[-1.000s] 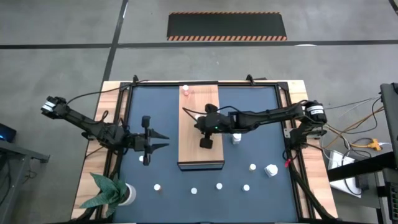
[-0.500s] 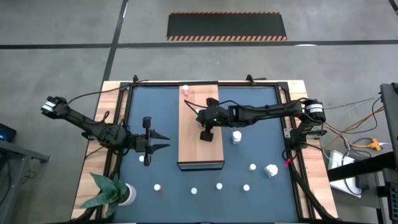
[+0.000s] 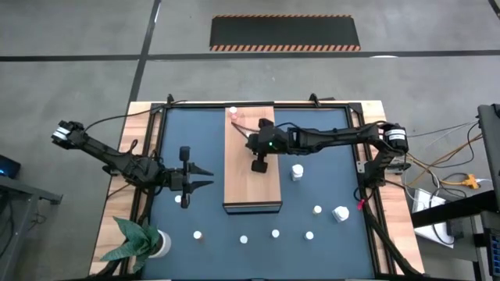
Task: Pick and place medicine bottles onto shelf by color
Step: Put the light blue pill bottle aligned with the pink pill bottle on the shelf
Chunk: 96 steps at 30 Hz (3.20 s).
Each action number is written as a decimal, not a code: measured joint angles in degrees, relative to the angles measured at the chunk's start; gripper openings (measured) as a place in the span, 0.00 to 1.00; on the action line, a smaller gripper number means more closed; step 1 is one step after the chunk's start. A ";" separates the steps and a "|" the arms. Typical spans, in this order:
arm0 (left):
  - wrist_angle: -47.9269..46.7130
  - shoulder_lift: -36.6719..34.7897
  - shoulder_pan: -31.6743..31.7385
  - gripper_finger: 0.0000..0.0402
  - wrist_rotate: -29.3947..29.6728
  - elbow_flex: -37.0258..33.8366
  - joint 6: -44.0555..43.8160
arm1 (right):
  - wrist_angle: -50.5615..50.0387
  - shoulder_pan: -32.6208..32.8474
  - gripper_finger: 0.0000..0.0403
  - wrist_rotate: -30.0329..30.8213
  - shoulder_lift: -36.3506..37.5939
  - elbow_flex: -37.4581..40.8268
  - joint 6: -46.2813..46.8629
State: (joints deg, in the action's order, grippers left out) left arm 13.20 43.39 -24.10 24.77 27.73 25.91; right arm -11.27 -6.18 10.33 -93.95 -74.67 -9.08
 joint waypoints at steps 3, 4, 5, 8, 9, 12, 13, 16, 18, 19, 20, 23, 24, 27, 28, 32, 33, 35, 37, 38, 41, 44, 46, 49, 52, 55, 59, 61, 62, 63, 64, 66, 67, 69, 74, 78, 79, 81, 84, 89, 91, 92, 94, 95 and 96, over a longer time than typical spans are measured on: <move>-0.05 0.07 0.01 0.22 0.00 0.00 0.00 | 0.26 -0.31 0.02 0.37 0.00 0.02 -2.94; -0.03 0.06 0.02 0.22 0.00 0.00 0.02 | 0.40 -0.57 0.02 0.05 0.00 0.02 -3.78; -0.03 0.08 0.00 0.22 0.00 0.00 0.00 | 0.41 -0.84 0.02 -0.24 0.00 0.02 -3.96; -0.03 0.05 0.01 0.22 0.00 0.00 -0.02 | 0.15 -1.51 0.02 -0.20 0.06 0.04 -3.81; -0.01 0.07 0.00 0.22 0.00 0.00 -0.02 | -0.34 -1.59 0.02 0.13 0.12 0.04 -3.72; -0.05 0.05 0.00 0.22 0.00 0.00 -0.02 | -2.80 -0.81 0.02 -0.47 0.22 0.04 -2.93; -0.03 0.05 0.00 0.22 0.00 0.00 -0.04 | -4.26 -0.49 0.02 -0.55 0.22 0.04 -2.59; -0.18 0.08 0.00 0.22 0.00 0.00 -0.02 | -6.87 -0.23 0.02 -0.72 0.31 0.02 -1.85; -0.17 0.08 0.01 0.22 0.00 0.00 -0.02 | -7.56 -0.23 0.02 -0.64 0.39 0.00 -1.62; -0.18 0.08 0.02 0.22 0.00 0.00 -0.02 | -7.53 -0.23 0.02 -0.47 0.39 0.00 -2.05; -0.17 0.08 0.02 0.22 0.00 0.00 -0.02 | -7.52 -0.24 0.02 -0.23 0.39 0.00 -2.77; -0.18 0.05 0.00 0.22 0.00 0.00 -0.02 | -6.90 -1.12 0.02 -0.62 0.39 0.00 -5.51; -0.16 0.04 0.00 0.22 0.02 0.00 -0.02 | -6.47 -1.55 0.02 -0.61 0.39 0.02 -6.11; -0.17 0.03 0.02 0.22 0.02 0.00 -0.02 | -5.73 -2.38 0.02 -0.43 0.22 0.02 -7.47; -0.19 0.03 0.00 0.22 0.02 0.00 -0.02 | -5.81 -2.45 0.02 -0.26 0.22 0.04 -7.67; -0.19 0.08 0.01 0.22 0.02 0.00 -0.01 | -7.00 -2.14 0.02 -0.35 0.80 0.04 -6.80; -0.22 0.08 0.00 0.22 0.02 0.00 0.00 | -7.46 -2.03 0.02 -0.71 0.89 0.04 -6.34; -0.19 0.08 0.00 0.22 0.04 0.00 0.00 | -7.80 -1.69 0.02 -1.21 0.96 0.04 -5.35; -0.20 0.08 0.01 0.22 0.07 0.00 -0.01 | -7.82 -1.61 0.02 -1.13 0.97 0.04 -5.39; -0.21 0.08 0.02 0.22 0.08 0.00 0.00 | -7.77 -1.61 0.02 -1.15 0.98 0.04 -5.83; -0.19 0.08 0.00 0.22 0.20 0.00 0.00 | -6.46 -2.29 0.02 -1.29 0.98 0.07 -7.88; -0.19 0.08 0.00 0.22 0.21 0.00 0.00 | -3.53 -3.61 0.02 -1.30 0.98 0.07 -9.44; -0.21 0.05 0.01 0.22 0.21 0.00 0.00 | -2.76 -4.62 0.02 -1.27 1.06 0.07 -10.54; -0.19 -0.01 0.00 0.22 0.22 0.00 0.00 | -3.04 -5.89 0.02 -1.58 1.07 0.07 -10.50; -0.19 -0.01 0.02 0.22 0.22 0.00 0.02 | -3.80 -5.94 0.02 -2.75 1.07 0.07 -9.96; -0.19 -0.01 0.00 0.22 0.21 0.00 0.02 | -3.79 -5.70 0.02 -2.99 1.07 0.07 -10.00; -0.19 -0.01 0.00 0.22 0.22 0.00 0.02 | -1.66 -6.15 0.02 -2.89 0.75 0.07 -11.48; -0.17 -0.01 0.01 0.22 0.20 0.00 0.02 | -0.31 -7.06 0.02 -2.93 0.36 0.07 -12.96; -0.19 -0.01 0.02 0.22 0.21 0.00 0.02 | 0.39 -7.52 0.02 -2.89 0.17 0.07 -13.30; -0.19 -0.01 0.02 0.22 0.22 0.00 0.02 | 0.48 -7.95 0.02 -2.92 0.10 0.07 -13.40; -0.19 -0.01 0.02 0.22 0.20 0.00 0.02 | 0.29 -8.21 0.02 -3.02 0.09 0.07 -13.21; -0.19 -0.01 0.02 0.22 0.22 0.00 0.02 | -0.25 -8.26 0.02 -3.16 0.09 0.07 -12.25; -0.18 -0.01 0.02 0.22 0.22 0.00 0.02 | -0.81 -8.15 0.02 -3.34 0.09 0.07 -12.02; -0.19 -0.01 0.02 0.22 0.22 0.00 0.04 | -1.37 -7.80 0.02 -3.48 0.09 0.09 -12.12; -0.19 -0.01 0.02 0.22 0.21 -0.02 0.04 | -0.17 -8.29 0.02 -2.99 0.09 0.09 -14.42; -0.19 -0.01 0.02 0.22 0.22 -0.02 0.04 | 1.92 -9.67 0.02 -2.90 0.09 0.09 -16.02; -0.18 -0.01 0.02 0.22 0.22 -0.02 0.04 | 2.17 -9.99 0.02 -2.95 0.09 0.09 -16.35; -0.19 -0.01 0.02 0.22 0.22 -0.02 0.04 | 2.21 -10.52 0.02 -3.05 0.09 0.09 -16.53; -0.19 -0.01 0.02 0.22 0.22 -0.02 0.04 | 1.72 -10.79 0.02 -3.28 0.09 0.09 -16.29; -0.19 -0.01 0.02 0.22 0.26 -0.02 0.21 | 0.72 -10.70 0.02 -3.48 0.09 0.09 -16.55; -0.19 -0.01 0.02 0.22 0.70 -0.02 0.51 | 1.62 -11.03 0.02 -3.44 0.00 0.09 -17.56; -0.19 -0.01 0.02 0.22 0.92 -0.02 0.55 | 2.22 -11.28 0.02 -3.40 -0.10 0.09 -17.93; -0.19 -0.01 0.02 0.22 1.13 -0.02 0.55 | 3.49 -11.98 0.02 -3.37 -0.32 0.09 -18.63; -0.16 -0.01 0.02 0.22 1.14 -0.02 0.55 | 3.92 -12.30 0.02 -3.39 -0.37 0.09 -18.94; -0.17 -0.01 0.02 0.22 1.14 -0.02 0.55 | 4.33 -12.55 0.02 -3.38 -0.41 0.09 -19.09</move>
State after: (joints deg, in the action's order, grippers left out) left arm 13.03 43.38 -24.08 25.91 27.70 26.46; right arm -6.94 -18.74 6.96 -94.36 -74.59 -28.17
